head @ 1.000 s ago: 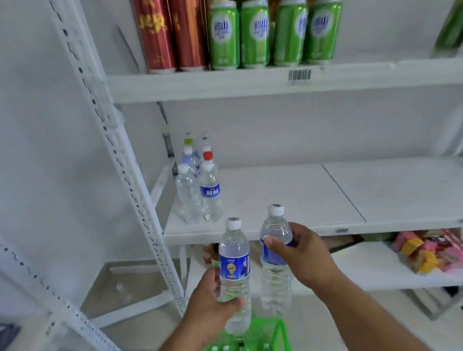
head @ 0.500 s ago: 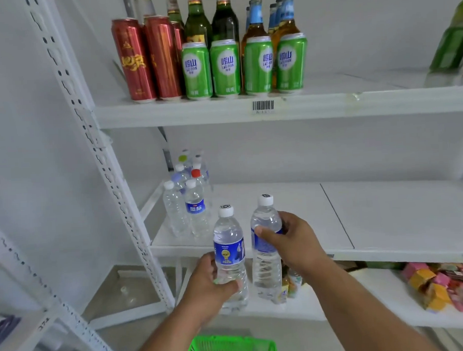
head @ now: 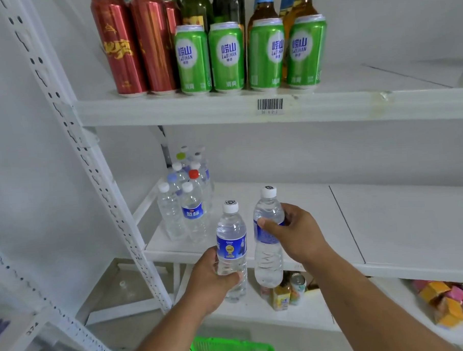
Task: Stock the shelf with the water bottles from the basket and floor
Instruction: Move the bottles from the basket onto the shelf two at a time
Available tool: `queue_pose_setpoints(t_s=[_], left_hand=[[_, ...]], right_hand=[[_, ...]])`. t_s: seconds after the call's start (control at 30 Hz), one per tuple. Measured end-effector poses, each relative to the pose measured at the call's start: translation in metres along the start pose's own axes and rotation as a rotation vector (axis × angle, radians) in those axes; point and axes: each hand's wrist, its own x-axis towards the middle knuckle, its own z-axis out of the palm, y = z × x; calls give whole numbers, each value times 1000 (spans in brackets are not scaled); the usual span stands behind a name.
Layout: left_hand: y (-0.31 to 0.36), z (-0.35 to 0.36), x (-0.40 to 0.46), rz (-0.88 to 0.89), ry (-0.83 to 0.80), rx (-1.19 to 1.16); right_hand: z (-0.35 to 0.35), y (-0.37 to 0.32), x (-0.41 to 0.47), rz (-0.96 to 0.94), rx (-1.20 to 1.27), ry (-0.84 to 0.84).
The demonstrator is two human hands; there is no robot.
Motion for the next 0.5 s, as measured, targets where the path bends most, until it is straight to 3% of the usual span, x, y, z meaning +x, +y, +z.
queue_pose_setpoints(t_s=[0.5], left_hand=[[8, -24, 111, 75, -28, 83]], right_hand=[[26, -8, 87, 1, -65, 97]])
